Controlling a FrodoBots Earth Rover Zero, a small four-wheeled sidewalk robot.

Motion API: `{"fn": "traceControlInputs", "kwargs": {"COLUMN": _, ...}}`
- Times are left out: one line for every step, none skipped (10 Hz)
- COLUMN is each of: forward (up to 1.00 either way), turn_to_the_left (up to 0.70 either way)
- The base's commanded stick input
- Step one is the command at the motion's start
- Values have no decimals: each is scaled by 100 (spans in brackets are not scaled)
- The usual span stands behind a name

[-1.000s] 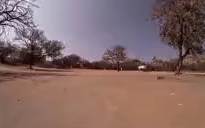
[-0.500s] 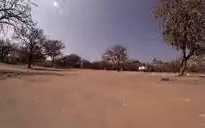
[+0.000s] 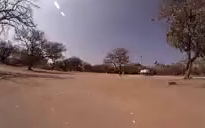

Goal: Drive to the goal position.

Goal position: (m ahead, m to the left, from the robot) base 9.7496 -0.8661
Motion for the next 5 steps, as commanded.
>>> {"fn": "traceControlInputs", "kwargs": {"forward": 100, "turn_to_the_left": 0}}
{"fn": "traceControlInputs", "kwargs": {"forward": 100, "turn_to_the_left": 0}}
{"fn": "traceControlInputs", "kwargs": {"forward": 100, "turn_to_the_left": 0}}
{"fn": "traceControlInputs", "kwargs": {"forward": 100, "turn_to_the_left": 0}}
{"fn": "traceControlInputs", "kwargs": {"forward": 100, "turn_to_the_left": 0}}
